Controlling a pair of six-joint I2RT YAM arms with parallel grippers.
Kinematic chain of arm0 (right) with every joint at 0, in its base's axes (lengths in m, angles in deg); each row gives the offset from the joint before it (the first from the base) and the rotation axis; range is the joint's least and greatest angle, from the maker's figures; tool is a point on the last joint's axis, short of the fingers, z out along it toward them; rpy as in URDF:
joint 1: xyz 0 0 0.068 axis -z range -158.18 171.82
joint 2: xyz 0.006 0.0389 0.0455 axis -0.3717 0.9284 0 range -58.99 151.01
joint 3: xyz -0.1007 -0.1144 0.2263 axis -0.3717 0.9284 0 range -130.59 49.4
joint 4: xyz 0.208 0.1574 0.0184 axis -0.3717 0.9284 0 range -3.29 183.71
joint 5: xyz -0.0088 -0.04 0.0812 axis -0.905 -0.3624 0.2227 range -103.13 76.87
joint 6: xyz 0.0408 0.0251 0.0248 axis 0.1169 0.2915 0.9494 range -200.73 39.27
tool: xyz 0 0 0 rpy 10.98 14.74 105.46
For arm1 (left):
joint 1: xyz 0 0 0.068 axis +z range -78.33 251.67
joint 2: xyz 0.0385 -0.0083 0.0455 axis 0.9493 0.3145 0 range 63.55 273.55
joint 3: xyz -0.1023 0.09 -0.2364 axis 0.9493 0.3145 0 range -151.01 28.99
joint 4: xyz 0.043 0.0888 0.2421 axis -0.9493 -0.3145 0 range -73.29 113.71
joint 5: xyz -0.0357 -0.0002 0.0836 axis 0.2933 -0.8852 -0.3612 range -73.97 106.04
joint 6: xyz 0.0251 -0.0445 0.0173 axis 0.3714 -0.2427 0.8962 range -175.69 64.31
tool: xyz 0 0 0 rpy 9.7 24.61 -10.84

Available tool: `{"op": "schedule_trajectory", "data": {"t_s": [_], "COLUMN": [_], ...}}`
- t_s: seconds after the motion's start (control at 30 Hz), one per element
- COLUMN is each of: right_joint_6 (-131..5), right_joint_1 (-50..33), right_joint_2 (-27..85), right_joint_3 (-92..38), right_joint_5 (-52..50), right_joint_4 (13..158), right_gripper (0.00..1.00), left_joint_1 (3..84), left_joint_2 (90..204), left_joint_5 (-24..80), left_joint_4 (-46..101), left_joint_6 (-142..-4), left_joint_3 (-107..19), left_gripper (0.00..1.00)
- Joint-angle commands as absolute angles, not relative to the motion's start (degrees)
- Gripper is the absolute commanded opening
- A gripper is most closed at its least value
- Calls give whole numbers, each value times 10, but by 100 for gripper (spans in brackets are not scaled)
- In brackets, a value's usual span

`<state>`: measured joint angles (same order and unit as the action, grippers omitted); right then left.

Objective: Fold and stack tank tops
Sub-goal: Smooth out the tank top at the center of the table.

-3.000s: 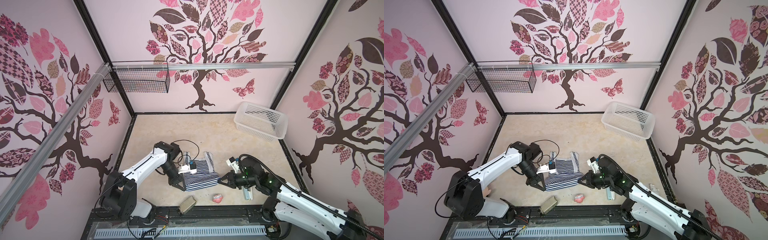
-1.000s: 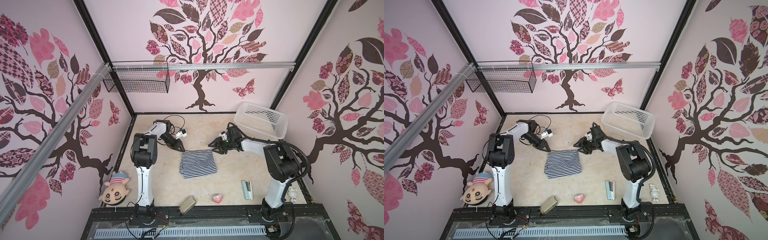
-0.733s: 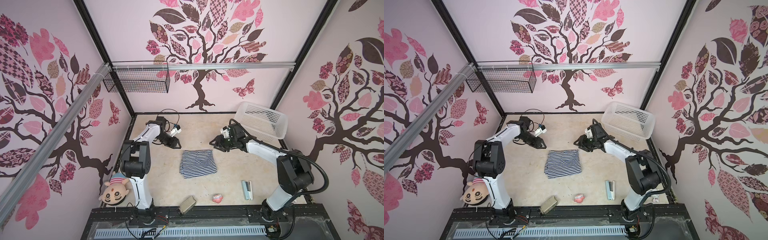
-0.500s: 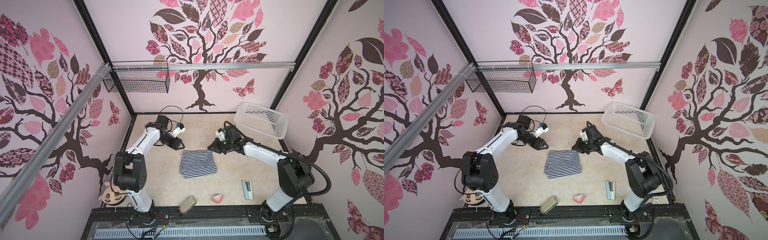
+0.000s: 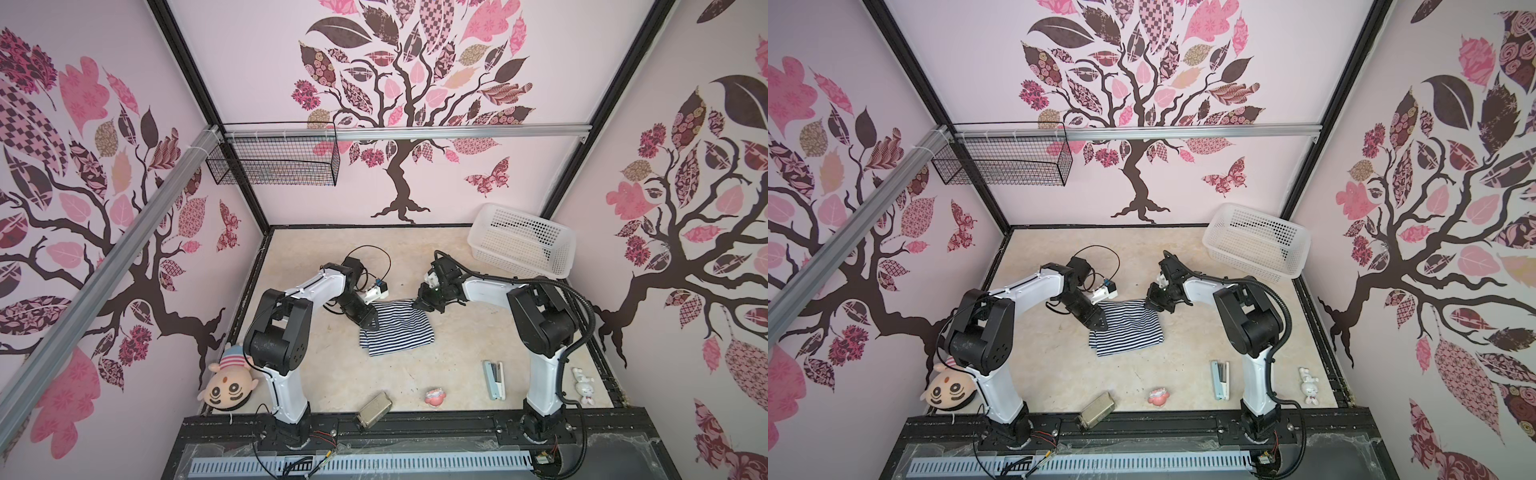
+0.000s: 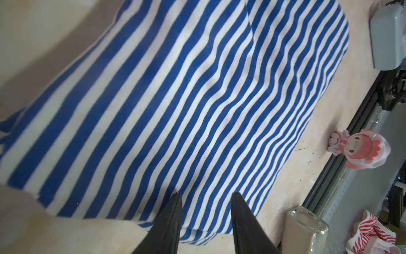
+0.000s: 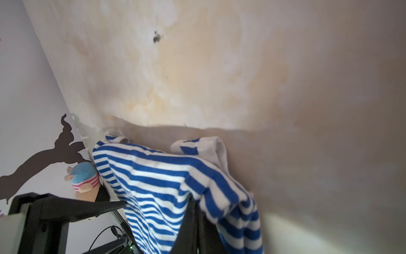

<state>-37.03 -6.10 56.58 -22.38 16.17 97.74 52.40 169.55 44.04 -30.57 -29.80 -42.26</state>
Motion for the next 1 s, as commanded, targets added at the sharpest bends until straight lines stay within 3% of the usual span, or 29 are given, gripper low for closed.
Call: {"op": "schedule_trajectory", "data": {"t_s": [0.0,0.17,0.23,0.33,0.5,0.67,0.83,0.97], "right_joint_6": [-369,-362,-362,-378,-373,-340,-313,-303], "right_joint_1": [-54,-48,-51,-66,-110,-126,-140,-147], "right_joint_2": [606,600,566,490,366,312,322,338], "right_joint_3": [-266,-271,-252,-221,-154,-79,-41,-14], "right_joint_5": [146,146,155,132,102,114,140,148], "right_joint_4": [1004,1005,994,1014,1031,988,935,903], "right_gripper": [8,16,27,42,49,47,33,29], "left_joint_1": [524,527,534,548,546,521,510,508], "left_joint_2": [1722,1771,1784,1771,1700,1703,1782,1829], "left_joint_5": [392,271,252,265,325,344,400,452], "left_joint_4": [-283,-263,-264,-274,-294,-299,-329,-349], "left_joint_6": [-303,-346,-358,-365,-366,-376,-373,-355], "left_joint_3": [-423,-453,-469,-484,-501,-550,-617,-653], "left_gripper": [41,41,41,40,41,42,42,42]}}
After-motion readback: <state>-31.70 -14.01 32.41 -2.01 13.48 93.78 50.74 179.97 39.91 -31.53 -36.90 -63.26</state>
